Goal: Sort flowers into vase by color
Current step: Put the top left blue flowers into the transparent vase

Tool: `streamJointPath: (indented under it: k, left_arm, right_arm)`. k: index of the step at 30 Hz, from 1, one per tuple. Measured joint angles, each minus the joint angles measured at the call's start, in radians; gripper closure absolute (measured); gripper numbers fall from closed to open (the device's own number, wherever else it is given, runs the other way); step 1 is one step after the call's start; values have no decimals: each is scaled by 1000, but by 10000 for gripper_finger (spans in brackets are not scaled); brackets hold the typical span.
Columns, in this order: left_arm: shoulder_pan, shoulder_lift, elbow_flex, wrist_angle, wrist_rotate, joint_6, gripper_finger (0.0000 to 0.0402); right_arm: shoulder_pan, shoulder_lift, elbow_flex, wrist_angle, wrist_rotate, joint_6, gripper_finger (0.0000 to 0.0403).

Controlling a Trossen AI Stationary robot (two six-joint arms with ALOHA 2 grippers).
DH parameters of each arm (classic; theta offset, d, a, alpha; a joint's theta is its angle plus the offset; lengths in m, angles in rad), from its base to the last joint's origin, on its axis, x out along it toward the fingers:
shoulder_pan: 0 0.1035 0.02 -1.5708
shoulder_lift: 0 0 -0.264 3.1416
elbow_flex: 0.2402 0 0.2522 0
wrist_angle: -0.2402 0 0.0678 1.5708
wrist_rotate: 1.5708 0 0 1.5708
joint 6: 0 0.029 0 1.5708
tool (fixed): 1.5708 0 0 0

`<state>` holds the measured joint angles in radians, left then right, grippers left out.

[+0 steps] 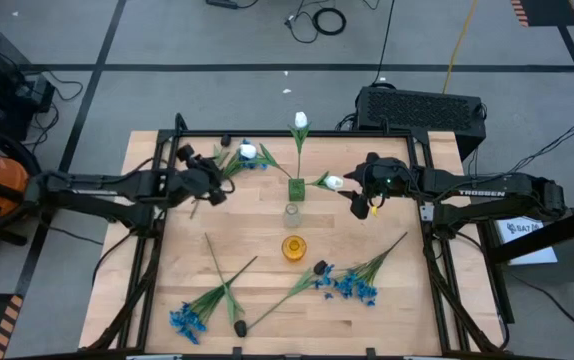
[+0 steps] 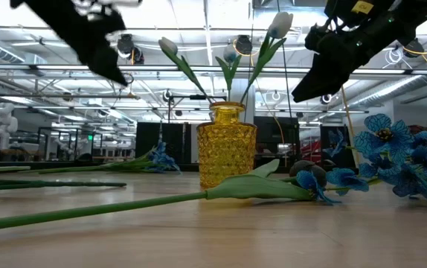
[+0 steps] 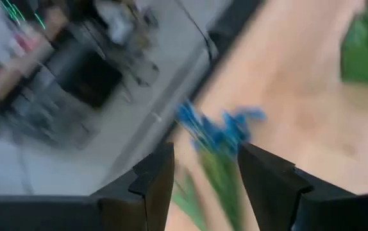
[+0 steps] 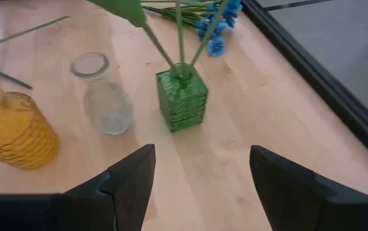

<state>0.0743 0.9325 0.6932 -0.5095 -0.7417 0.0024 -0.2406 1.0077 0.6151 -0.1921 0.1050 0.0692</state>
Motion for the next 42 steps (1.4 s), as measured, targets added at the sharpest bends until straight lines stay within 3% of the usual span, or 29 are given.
streamJointPath:
  k: [3, 8, 11, 15, 17, 24, 42]
  left_arm:
    - [19, 26, -103, 56, 86, -95, 221]
    - [45, 74, -261, 307, 93, -197, 221]
    - [106, 111, -292, 398, 105, -265, 221]
    - [225, 165, -293, 397, 287, -362, 221]
    - [273, 192, -293, 400, 369, -363, 221]
    - [377, 253, -293, 454, 463, -336, 221]
    - [459, 433, -293, 552, 531, -231, 221]
  right_arm:
    - [-1, 0, 0, -1, 7, -14, 156]
    - [-1, 0, 0, 3, 8, -22, 156]
    - [-1, 0, 0, 3, 8, -21, 156]
    - [-1, 0, 0, 7, 7, -21, 156]
    - [-1, 0, 0, 8, 7, -21, 156]
    - [-1, 0, 0, 15, 7, -26, 156]
    - [-1, 0, 0, 31, 5, -14, 156]
